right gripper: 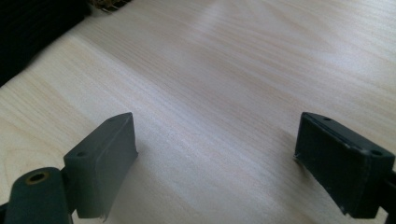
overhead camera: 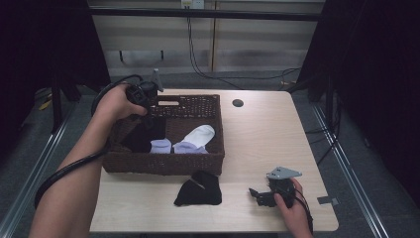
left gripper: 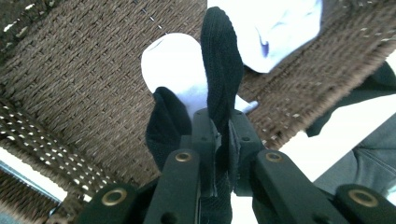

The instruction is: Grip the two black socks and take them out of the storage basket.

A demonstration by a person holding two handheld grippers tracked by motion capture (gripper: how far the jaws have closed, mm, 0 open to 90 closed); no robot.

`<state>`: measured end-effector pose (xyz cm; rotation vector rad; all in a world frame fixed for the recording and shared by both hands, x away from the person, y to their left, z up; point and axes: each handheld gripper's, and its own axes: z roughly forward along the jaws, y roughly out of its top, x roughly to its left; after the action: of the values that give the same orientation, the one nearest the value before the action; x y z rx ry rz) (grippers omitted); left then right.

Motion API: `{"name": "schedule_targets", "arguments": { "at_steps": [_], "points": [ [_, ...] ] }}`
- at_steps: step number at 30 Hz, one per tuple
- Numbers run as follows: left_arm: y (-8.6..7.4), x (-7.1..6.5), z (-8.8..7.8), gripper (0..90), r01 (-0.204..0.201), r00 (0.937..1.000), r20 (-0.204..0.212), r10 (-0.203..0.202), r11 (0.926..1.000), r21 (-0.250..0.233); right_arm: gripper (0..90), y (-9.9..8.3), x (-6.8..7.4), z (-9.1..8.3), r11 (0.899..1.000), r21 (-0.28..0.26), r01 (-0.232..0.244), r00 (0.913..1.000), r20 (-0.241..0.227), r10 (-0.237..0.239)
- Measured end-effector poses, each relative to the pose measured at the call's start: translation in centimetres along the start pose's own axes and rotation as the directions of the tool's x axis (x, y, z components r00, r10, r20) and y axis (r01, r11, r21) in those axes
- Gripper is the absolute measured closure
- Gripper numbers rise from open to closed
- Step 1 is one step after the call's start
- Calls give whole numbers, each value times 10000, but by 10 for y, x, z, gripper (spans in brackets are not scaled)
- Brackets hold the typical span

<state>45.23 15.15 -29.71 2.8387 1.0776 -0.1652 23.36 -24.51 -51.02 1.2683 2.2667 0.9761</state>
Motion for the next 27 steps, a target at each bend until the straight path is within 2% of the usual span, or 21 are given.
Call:
{"name": "schedule_targets", "arguments": {
  "at_steps": [4,11,18,27],
  "points": [
    [2,-7,-13,833,-42,10000,85,43,10000,-52,117,0,0,0,10000,-6,-1,10000,-15,1],
    [4,-18,-34,832,-117,9999,-18,116,9997,-204,117,0,0,0,10000,0,2,10000,1,-2],
    [4,-26,-51,832,-28,9998,182,30,10000,-72,117,0,0,0,10000,-4,-2,10000,-19,2],
    [-1,-41,-69,832,-329,9994,129,328,9994,108,117,0,0,0,10000,14,36,10000,-3,-36]
  ]
}}
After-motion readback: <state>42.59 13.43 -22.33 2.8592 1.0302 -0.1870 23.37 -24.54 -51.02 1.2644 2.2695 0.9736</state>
